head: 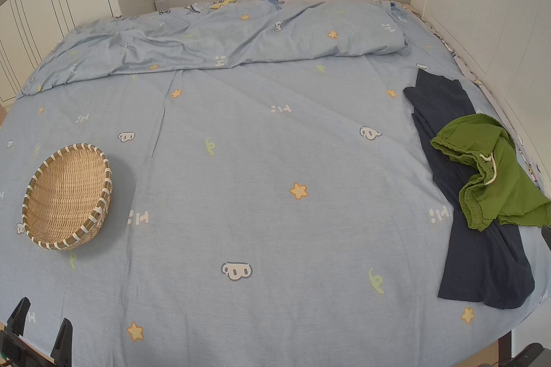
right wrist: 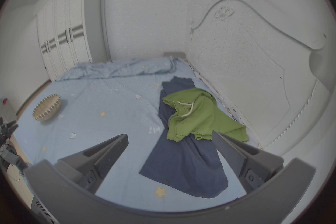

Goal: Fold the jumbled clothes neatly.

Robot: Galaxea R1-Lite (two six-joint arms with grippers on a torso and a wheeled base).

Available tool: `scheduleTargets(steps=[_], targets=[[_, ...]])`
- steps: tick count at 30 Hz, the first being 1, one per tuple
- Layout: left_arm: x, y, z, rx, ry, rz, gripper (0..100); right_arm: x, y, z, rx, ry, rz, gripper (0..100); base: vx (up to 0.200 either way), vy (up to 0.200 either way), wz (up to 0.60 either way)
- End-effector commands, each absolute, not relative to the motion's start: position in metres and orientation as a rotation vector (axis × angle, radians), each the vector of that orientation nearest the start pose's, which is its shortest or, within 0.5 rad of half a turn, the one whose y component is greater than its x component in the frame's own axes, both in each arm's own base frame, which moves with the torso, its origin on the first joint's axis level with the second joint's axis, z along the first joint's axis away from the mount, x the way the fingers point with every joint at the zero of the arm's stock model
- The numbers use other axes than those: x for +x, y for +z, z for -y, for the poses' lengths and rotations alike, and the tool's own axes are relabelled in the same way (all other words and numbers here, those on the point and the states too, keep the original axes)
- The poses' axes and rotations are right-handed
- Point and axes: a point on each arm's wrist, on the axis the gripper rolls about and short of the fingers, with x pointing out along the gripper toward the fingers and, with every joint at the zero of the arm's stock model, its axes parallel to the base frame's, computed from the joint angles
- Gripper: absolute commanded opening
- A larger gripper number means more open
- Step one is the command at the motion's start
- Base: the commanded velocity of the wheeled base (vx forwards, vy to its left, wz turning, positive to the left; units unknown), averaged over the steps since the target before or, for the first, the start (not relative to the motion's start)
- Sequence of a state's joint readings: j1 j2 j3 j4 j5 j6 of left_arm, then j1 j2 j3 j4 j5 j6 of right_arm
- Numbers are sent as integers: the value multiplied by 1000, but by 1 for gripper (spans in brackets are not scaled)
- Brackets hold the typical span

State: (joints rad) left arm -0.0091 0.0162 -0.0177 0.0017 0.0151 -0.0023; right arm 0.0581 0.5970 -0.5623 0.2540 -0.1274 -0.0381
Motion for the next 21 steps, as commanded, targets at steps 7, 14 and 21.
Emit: scheduleTargets(steps=[7, 14, 21], targets=[[-23, 76, -1, -2, 6, 0, 100, 201, 183, -3, -199, -251, -633, 100, 0, 0, 0], [-23, 76, -1, -3, 6, 0, 100, 245, 159, -4, -238, -302, -673, 100, 0, 0, 0], [-23, 76, -1, -3, 6, 0, 100, 265, 156, -7, -245, -307, -643, 100, 0, 0, 0]])
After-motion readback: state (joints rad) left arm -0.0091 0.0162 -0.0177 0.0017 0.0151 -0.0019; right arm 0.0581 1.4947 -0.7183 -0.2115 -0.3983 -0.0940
